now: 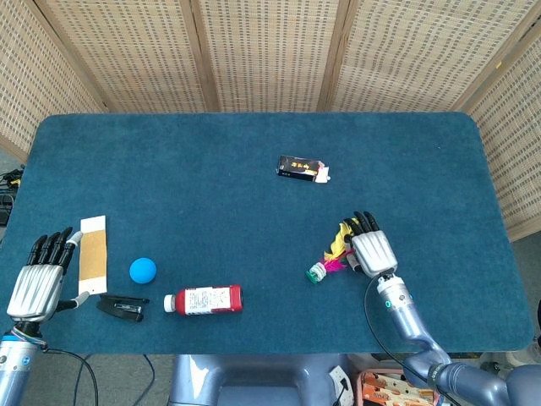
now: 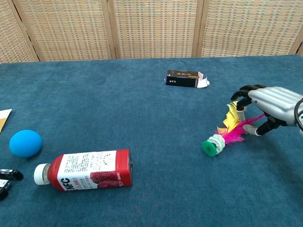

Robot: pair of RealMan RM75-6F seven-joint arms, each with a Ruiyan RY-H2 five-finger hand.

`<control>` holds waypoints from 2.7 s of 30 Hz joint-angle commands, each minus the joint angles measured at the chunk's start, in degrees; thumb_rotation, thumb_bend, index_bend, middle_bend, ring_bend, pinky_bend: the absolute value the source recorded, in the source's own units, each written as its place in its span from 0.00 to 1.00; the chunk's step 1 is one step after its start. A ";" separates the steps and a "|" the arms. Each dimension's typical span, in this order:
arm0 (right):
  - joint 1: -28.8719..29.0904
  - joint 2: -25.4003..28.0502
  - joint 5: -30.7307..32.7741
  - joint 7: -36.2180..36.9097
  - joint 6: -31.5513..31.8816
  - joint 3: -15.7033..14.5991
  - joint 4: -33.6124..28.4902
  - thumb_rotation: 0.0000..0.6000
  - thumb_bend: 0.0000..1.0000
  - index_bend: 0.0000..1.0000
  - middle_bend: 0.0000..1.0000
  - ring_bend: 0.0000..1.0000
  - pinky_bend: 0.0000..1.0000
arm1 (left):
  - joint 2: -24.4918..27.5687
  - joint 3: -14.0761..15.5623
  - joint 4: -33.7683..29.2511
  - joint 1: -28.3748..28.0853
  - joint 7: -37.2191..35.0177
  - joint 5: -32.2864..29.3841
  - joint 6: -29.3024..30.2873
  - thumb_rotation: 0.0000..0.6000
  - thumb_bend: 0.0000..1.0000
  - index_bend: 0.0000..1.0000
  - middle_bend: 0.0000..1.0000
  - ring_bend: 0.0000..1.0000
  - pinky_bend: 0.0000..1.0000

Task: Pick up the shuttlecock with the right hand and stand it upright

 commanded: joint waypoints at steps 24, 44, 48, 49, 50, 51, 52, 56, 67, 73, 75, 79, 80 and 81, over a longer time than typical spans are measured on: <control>0.23 0.60 1.65 -2.92 0.06 0.04 -2.27 1.00 0.43 0.60 0.17 0.00 0.00 | 0.31 0.01 -0.24 0.09 -0.47 0.30 0.26 1.00 0.08 0.00 0.00 0.00 0.00; 1.14 4.63 1.41 -6.96 2.83 2.06 -8.64 1.00 0.43 0.60 0.17 0.00 0.00 | 0.60 -0.05 -0.54 0.21 -0.82 0.47 0.57 1.00 0.08 0.00 0.00 0.00 0.00; 1.39 6.07 1.67 -8.63 3.40 2.70 -10.74 1.00 0.43 0.60 0.18 0.00 0.00 | 0.73 -0.10 -0.63 0.30 -1.03 0.57 0.81 1.00 0.08 0.00 0.00 0.00 0.00; 1.44 6.34 1.73 -8.98 3.50 2.83 -11.11 1.00 0.43 0.60 0.18 0.00 0.00 | 0.75 -0.11 -0.64 0.31 -1.08 0.57 0.83 1.00 0.08 0.00 0.00 0.00 0.00; 1.50 6.73 1.88 -9.49 3.59 2.98 -11.60 1.00 0.43 0.60 0.18 0.00 0.00 | 0.79 -0.12 -0.66 0.33 -1.14 0.55 0.84 1.00 0.08 0.00 0.00 0.00 0.00; 1.55 7.03 1.96 -9.89 3.71 3.12 -11.87 1.00 0.43 0.60 0.18 0.00 0.00 | 0.82 -0.14 -0.67 0.33 -1.19 0.53 0.85 1.00 0.08 0.00 0.00 0.00 0.00; 1.63 7.49 2.13 -10.47 3.88 3.38 -12.28 1.00 0.43 0.60 0.18 0.00 0.00 | 0.87 -0.18 -0.69 0.34 -1.27 0.52 0.89 1.00 0.08 0.00 0.00 0.00 0.00; 1.91 9.20 2.30 -12.69 4.61 4.06 -13.50 1.00 0.43 0.60 0.18 0.00 0.00 | 0.98 -0.24 -0.74 0.39 -1.50 0.55 1.01 1.00 0.08 0.00 0.00 0.00 0.00; 2.21 11.36 3.68 -15.88 5.54 4.81 -15.14 1.00 0.43 0.60 0.18 0.00 0.00 | 0.98 -0.22 -0.88 0.44 -1.44 0.66 1.12 1.00 0.08 0.00 0.00 0.00 0.00; 2.74 10.43 3.29 -16.97 6.62 4.93 -11.98 1.00 0.43 0.60 0.18 0.00 0.00 | 0.90 -0.19 -0.79 0.36 -1.39 0.67 0.94 1.00 0.08 0.00 0.00 0.00 0.00; 2.93 9.45 2.52 -16.76 7.50 4.84 -9.79 1.00 0.43 0.60 0.18 0.00 0.00 | 0.94 -0.20 -0.81 0.40 -1.46 0.70 1.02 1.00 0.08 0.00 0.00 0.00 0.00; 2.92 6.75 0.93 -15.21 8.88 3.87 -3.86 1.00 0.43 0.60 0.18 0.00 0.00 | 1.01 -0.27 -0.73 0.47 -1.61 0.42 1.00 1.00 0.08 0.00 0.00 0.00 0.00; 2.93 6.06 0.72 -14.82 9.03 3.65 -2.33 1.00 0.43 0.60 0.18 0.00 0.00 | 0.99 -0.24 -0.70 0.45 -1.57 0.36 0.88 1.00 0.08 0.00 0.00 0.00 0.00; 2.92 5.60 0.63 -14.66 9.18 3.56 -1.28 1.00 0.43 0.60 0.18 0.00 0.00 | 0.97 -0.21 -0.69 0.43 -1.52 0.35 0.81 1.00 0.08 0.00 0.00 0.00 0.00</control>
